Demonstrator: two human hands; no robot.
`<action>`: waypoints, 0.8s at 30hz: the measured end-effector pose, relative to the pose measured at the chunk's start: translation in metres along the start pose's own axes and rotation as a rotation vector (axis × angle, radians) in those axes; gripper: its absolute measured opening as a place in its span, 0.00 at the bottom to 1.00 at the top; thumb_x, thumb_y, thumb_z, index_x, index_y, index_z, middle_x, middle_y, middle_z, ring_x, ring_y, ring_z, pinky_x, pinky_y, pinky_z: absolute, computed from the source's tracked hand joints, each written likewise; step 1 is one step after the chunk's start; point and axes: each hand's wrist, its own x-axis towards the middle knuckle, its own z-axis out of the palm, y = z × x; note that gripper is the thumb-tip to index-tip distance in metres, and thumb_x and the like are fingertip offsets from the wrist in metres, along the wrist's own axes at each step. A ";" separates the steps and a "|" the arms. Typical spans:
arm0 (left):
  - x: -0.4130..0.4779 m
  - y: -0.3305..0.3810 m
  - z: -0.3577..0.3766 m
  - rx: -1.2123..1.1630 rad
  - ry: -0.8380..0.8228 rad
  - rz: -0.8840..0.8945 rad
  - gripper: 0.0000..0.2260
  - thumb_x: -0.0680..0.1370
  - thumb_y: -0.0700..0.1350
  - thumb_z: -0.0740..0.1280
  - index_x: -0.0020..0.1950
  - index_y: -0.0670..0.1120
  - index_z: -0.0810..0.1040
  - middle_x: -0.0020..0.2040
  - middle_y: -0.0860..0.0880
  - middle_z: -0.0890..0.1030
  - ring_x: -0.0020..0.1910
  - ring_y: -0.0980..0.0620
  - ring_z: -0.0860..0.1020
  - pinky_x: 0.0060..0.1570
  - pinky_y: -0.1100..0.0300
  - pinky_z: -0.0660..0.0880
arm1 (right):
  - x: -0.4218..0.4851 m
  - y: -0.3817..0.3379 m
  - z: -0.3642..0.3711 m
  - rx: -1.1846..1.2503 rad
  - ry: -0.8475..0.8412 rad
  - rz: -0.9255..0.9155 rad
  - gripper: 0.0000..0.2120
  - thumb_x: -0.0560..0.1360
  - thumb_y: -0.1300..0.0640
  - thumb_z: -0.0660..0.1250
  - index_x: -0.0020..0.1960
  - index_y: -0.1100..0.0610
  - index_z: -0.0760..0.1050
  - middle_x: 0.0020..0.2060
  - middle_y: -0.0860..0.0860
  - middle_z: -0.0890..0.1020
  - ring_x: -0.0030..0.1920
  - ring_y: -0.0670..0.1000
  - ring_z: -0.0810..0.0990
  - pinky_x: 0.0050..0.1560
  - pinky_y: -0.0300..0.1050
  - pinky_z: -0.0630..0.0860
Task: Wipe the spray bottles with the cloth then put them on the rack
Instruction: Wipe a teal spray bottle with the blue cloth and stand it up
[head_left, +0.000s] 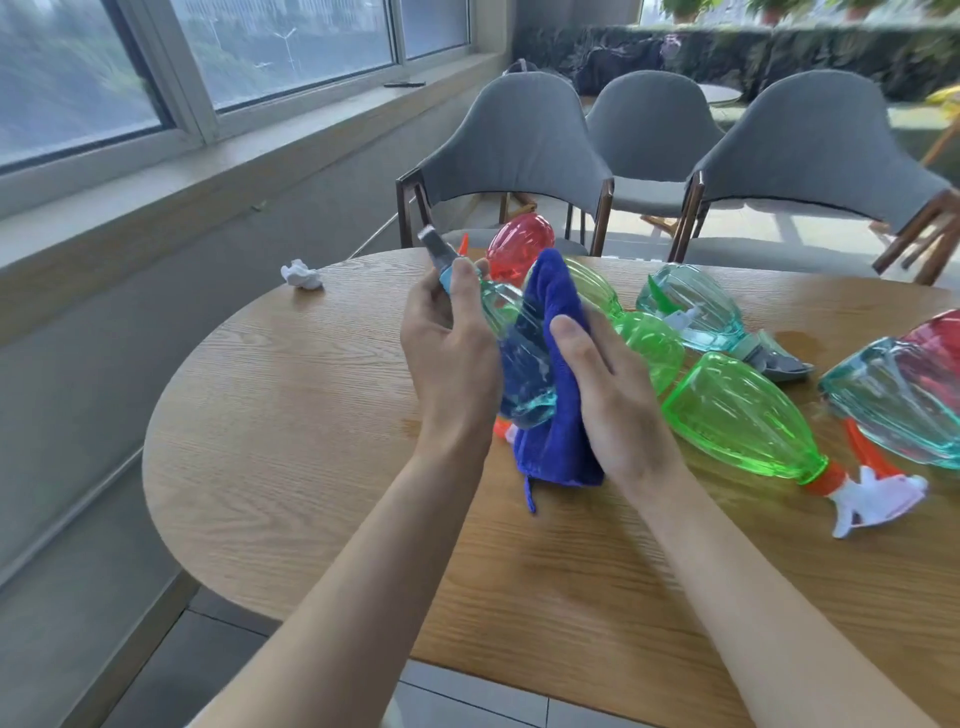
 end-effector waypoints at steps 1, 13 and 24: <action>0.001 -0.001 -0.001 0.002 0.029 -0.013 0.14 0.87 0.51 0.65 0.62 0.42 0.82 0.54 0.47 0.88 0.57 0.47 0.86 0.64 0.40 0.81 | -0.001 0.001 0.001 -0.162 0.001 -0.084 0.16 0.87 0.48 0.63 0.74 0.45 0.76 0.61 0.48 0.83 0.60 0.48 0.82 0.64 0.47 0.78; 0.001 0.002 0.000 -0.031 -0.036 -0.017 0.14 0.87 0.50 0.66 0.64 0.40 0.82 0.56 0.47 0.89 0.59 0.46 0.86 0.66 0.40 0.80 | 0.006 -0.011 -0.004 0.443 -0.081 0.376 0.22 0.85 0.41 0.62 0.66 0.56 0.82 0.60 0.59 0.87 0.61 0.60 0.86 0.69 0.64 0.78; 0.008 -0.003 0.000 -0.185 0.079 -0.147 0.14 0.87 0.50 0.66 0.64 0.40 0.81 0.55 0.43 0.89 0.57 0.41 0.87 0.63 0.37 0.81 | 0.003 -0.008 0.004 -0.132 0.059 0.050 0.17 0.88 0.39 0.55 0.64 0.46 0.78 0.53 0.40 0.85 0.55 0.43 0.82 0.62 0.43 0.75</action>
